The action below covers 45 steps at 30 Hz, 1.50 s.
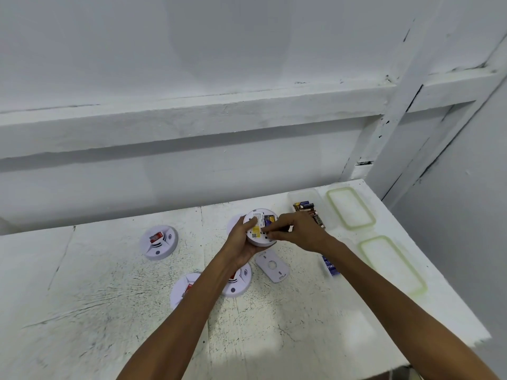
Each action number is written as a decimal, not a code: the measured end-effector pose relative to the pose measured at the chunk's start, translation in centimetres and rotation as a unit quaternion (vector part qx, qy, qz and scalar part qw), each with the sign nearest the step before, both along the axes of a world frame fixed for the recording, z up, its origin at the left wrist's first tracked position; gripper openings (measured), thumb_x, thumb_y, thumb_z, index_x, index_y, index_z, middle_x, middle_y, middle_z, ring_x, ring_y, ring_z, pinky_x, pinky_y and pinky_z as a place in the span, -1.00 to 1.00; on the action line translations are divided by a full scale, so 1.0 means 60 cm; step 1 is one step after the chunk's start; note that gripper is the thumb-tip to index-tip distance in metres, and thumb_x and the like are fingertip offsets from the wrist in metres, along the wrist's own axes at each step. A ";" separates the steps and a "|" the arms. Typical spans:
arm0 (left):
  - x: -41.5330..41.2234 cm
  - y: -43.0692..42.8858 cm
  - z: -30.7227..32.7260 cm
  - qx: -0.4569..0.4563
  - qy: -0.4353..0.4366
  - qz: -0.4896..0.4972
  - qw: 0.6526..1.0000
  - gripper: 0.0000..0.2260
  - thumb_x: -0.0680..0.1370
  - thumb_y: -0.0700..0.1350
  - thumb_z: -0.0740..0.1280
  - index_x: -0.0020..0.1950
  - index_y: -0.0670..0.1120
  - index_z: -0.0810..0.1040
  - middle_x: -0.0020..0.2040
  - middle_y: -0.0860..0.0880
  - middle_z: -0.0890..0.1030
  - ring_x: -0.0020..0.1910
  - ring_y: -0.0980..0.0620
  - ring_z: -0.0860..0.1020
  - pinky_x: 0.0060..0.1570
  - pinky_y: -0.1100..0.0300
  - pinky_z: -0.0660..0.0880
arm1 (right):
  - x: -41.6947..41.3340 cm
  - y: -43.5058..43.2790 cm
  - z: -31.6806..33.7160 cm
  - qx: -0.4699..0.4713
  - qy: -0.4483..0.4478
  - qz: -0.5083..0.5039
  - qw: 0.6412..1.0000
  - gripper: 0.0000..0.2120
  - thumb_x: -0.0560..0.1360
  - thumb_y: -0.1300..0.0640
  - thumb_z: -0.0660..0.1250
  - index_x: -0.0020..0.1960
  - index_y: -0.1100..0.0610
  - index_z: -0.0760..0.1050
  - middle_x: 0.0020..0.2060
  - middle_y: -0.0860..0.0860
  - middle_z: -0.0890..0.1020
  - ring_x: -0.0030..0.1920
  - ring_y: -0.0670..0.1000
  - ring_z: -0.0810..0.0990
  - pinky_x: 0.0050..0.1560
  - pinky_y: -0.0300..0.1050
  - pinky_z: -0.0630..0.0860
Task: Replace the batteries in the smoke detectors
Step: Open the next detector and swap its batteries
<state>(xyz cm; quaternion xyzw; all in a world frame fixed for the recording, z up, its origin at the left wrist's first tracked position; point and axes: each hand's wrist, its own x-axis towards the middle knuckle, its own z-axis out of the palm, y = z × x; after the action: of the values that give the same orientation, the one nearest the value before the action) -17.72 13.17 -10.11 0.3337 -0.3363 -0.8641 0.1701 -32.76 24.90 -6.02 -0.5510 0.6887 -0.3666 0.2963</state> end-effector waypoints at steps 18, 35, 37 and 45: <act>0.009 -0.016 0.028 -0.003 0.025 0.001 1.000 -0.69 0.67 -0.21 0.26 0.42 -0.12 0.44 0.30 -0.30 0.60 0.16 -0.28 0.63 0.02 -0.23 0.65 | 0.025 -0.027 -0.001 0.017 -0.283 -0.156 0.946 -0.47 0.35 0.20 0.60 0.28 0.14 0.55 0.05 0.11 0.70 0.04 0.06 0.70 -0.01 0.04 0.67; 0.012 -0.001 0.009 -0.102 -0.028 0.036 0.994 -0.50 0.44 -0.29 0.55 0.35 -0.10 0.52 0.21 -0.19 0.67 0.16 -0.24 0.66 0.03 -0.22 0.65 | 0.032 -0.040 -0.007 0.043 -0.320 -0.179 0.929 -0.63 0.49 0.19 0.48 0.27 0.17 0.55 0.01 0.23 0.68 -0.02 0.13 0.71 -0.07 -0.09 0.66; 0.011 -0.003 0.009 -0.120 -0.038 0.042 0.991 -0.50 0.44 -0.30 0.55 0.34 -0.08 0.51 0.21 -0.18 0.66 0.17 -0.23 0.65 0.01 -0.22 0.65 | 0.034 -0.040 -0.010 0.044 -0.329 -0.187 0.925 -0.62 0.49 0.19 0.47 0.29 0.18 0.54 0.00 0.21 0.68 -0.03 0.11 0.72 -0.08 -0.11 0.65; 0.017 -0.018 0.009 -0.172 -0.046 0.060 0.982 -0.54 0.45 -0.31 0.54 0.31 -0.08 0.54 0.19 -0.19 0.68 0.15 -0.23 0.66 0.09 -0.24 0.63 | 0.063 -0.029 -0.020 0.084 -0.273 -0.142 0.948 -0.61 0.64 -0.16 0.13 0.39 -0.04 0.41 0.20 0.00 0.61 0.09 0.04 0.66 -0.01 0.00 0.66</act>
<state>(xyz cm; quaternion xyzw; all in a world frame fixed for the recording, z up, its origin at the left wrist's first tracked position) -16.67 12.10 -9.59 0.3586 -0.4662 -0.7655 0.2610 -28.98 23.15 -7.22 -0.2996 0.6809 -0.4822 0.4627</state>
